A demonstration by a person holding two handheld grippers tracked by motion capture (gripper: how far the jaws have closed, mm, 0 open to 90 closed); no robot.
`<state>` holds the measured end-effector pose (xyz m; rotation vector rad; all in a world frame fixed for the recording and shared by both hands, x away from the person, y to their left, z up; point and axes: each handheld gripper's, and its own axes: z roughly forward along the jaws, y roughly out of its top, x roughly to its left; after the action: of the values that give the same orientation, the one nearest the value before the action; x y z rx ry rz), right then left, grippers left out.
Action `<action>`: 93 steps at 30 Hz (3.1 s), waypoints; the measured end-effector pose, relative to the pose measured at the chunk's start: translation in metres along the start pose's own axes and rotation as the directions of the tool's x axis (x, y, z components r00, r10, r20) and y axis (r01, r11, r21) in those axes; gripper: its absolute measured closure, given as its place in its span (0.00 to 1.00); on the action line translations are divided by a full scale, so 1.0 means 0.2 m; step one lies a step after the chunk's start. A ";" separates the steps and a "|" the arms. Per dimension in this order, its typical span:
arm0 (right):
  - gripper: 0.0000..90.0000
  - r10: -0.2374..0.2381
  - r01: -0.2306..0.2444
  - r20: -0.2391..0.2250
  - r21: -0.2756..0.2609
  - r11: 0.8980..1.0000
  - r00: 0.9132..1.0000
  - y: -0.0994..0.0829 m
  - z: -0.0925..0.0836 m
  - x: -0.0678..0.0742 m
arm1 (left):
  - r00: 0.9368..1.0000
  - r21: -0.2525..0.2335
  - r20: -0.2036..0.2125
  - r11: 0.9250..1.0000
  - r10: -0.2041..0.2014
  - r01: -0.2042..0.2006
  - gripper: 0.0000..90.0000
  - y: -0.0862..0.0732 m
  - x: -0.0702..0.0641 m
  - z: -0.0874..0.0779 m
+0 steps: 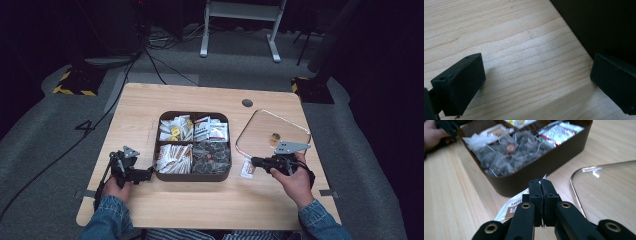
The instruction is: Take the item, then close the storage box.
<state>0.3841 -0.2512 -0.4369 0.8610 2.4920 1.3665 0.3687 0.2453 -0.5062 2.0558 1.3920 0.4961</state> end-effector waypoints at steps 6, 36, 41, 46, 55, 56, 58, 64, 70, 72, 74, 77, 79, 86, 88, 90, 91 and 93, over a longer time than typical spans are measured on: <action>0.99 0.006 -0.006 0.011 0.036 0.999 1.000 -0.04 0.03 0.00 | 1.000 0.000 0.001 1.000 0.001 -0.001 0.00 0.00 0.00 0.00; 0.94 0.067 -0.071 0.030 0.173 0.982 0.997 -0.24 0.09 -0.04 | 1.000 0.000 0.001 1.000 0.002 -0.002 0.00 0.00 0.00 0.00; 0.80 0.024 -0.035 0.058 0.191 0.981 0.998 -0.25 0.10 -0.05 | 1.000 0.000 0.001 1.000 0.002 -0.002 0.00 0.00 0.00 0.00; 0.71 0.009 -0.022 0.074 0.185 0.982 0.997 -0.26 0.10 -0.06 | 1.000 0.000 0.001 1.000 0.002 -0.002 0.00 0.00 0.00 0.00; 0.67 -0.001 -0.013 0.086 0.156 0.988 0.996 -0.22 0.09 -0.05 | 1.000 0.000 -0.001 1.000 0.001 -0.001 0.00 0.00 0.00 0.00; 0.66 0.001 -0.014 0.086 0.151 0.988 0.996 -0.22 0.09 -0.05 | 1.000 0.000 0.000 1.000 0.001 -0.001 0.00 0.00 0.00 0.00; 0.66 0.008 -0.020 0.086 0.144 0.989 0.996 -0.22 0.09 -0.05 | 1.000 0.000 0.003 1.000 0.003 -0.003 0.00 0.00 0.00 0.00; 0.64 0.034 -0.043 0.093 0.102 0.994 0.995 -0.18 0.05 -0.05 | 1.000 0.000 0.001 1.000 0.002 -0.002 0.00 0.00 0.00 0.00; 0.64 0.042 -0.048 0.092 0.063 0.997 0.995 -0.13 0.03 -0.06 | 1.000 0.000 0.001 1.000 0.002 -0.002 0.00 0.00 0.00 0.00; 0.63 0.047 -0.052 0.093 0.053 0.997 0.995 -0.12 0.02 -0.06 | 1.000 0.000 0.001 1.000 0.002 -0.002 0.00 0.00 0.00 0.00; 0.63 0.046 -0.050 0.099 0.041 0.998 0.994 -0.10 0.01 -0.07 | 1.000 0.000 0.001 1.000 0.004 -0.004 0.00 0.00 0.00 0.00; 0.62 0.058 -0.060 0.112 0.012 0.998 0.992 -0.07 -0.02 -0.08 | 1.000 0.000 0.001 1.000 0.002 -0.002 0.00 0.00 0.00 0.00; 0.62 0.061 -0.062 0.122 0.001 0.998 0.991 -0.06 -0.04 -0.09 | 1.000 0.000 0.001 1.000 0.002 -0.002 0.00 0.00 0.00 0.00; 0.56 0.051 -0.051 0.164 -0.006 0.999 0.985 0.03 -0.06 -0.15 | 1.000 -0.001 -0.001 1.000 -0.001 0.001 0.00 0.00 0.00 0.00; 0.53 0.052 -0.052 0.187 -0.003 0.999 0.981 0.05 -0.07 -0.18 | 1.000 -0.001 -0.001 1.000 -0.001 0.001 0.00 0.00 0.00 0.00; 0.50 0.061 -0.062 0.205 0.000 0.998 0.977 0.07 -0.07 -0.22 | 1.000 -0.001 -0.001 1.000 0.000 0.000 0.00 0.00 0.00 0.00; 0.50 0.067 -0.069 0.215 0.001 0.998 0.974 0.08 -0.07 -0.24 | 1.000 -0.001 -0.001 1.000 -0.001 0.001 0.00 0.00 0.00 0.00; 0.49 0.073 -0.076 0.236 0.007 0.997 0.969 0.09 -0.07 -0.28 | 1.000 -0.001 -0.002 1.000 -0.002 0.002 0.00 0.00 0.00 0.00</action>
<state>0.4318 -0.2848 -0.4205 1.0627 2.3143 1.1892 0.3679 0.2451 -0.5062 2.0535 1.3941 0.4985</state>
